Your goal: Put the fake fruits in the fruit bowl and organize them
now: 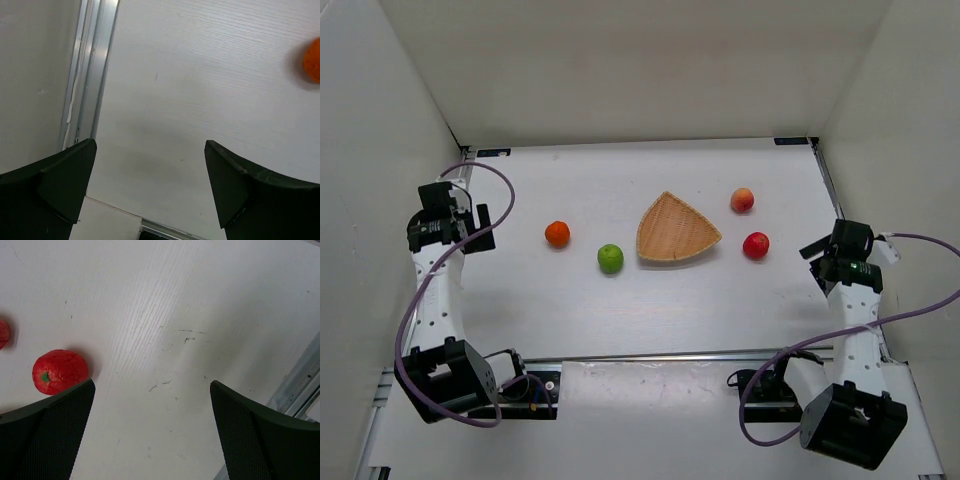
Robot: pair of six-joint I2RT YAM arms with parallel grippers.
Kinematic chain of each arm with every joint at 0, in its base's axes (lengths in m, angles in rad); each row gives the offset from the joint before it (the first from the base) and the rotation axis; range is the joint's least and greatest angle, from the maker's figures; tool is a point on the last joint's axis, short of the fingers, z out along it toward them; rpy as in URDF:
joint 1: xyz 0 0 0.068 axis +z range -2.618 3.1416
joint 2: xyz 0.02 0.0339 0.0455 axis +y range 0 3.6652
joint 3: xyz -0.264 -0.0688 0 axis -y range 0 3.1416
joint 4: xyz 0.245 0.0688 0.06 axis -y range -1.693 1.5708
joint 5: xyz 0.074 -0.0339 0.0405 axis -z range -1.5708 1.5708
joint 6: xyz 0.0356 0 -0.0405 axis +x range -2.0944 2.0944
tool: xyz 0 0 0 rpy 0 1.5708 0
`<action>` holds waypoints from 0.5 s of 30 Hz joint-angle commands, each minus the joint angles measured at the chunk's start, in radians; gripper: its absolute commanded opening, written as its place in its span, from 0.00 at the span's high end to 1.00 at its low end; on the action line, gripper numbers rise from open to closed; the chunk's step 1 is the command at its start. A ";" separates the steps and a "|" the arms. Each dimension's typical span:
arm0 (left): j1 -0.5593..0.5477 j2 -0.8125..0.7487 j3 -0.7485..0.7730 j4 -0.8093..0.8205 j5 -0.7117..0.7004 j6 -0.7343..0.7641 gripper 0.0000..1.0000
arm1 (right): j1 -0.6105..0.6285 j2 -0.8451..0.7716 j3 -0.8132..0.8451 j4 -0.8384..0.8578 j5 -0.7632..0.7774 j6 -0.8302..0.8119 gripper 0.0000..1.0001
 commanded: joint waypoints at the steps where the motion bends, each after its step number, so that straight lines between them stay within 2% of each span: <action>1: -0.010 -0.022 0.000 -0.027 0.152 0.128 0.00 | -0.001 0.034 0.043 0.073 -0.066 -0.069 0.00; 5: -0.142 0.022 0.023 -0.097 0.131 0.221 0.00 | 0.011 0.149 0.086 0.124 -0.237 -0.165 0.00; 8: -0.304 0.120 0.090 -0.142 0.040 0.272 0.00 | 0.092 0.261 0.169 0.110 -0.237 -0.189 0.00; 9: -0.343 0.197 0.121 -0.153 0.029 0.272 0.00 | 0.150 0.287 0.195 0.101 -0.223 -0.201 0.00; 11: -0.427 0.291 0.255 -0.180 0.060 0.272 0.00 | 0.210 0.366 0.278 0.069 -0.182 -0.201 0.00; 14: -0.455 0.511 0.430 -0.229 0.124 0.232 0.00 | 0.290 0.447 0.338 0.034 -0.122 -0.201 0.00; 15: -0.455 0.562 0.530 -0.240 0.176 0.212 0.00 | 0.299 0.461 0.349 0.034 -0.122 -0.186 0.00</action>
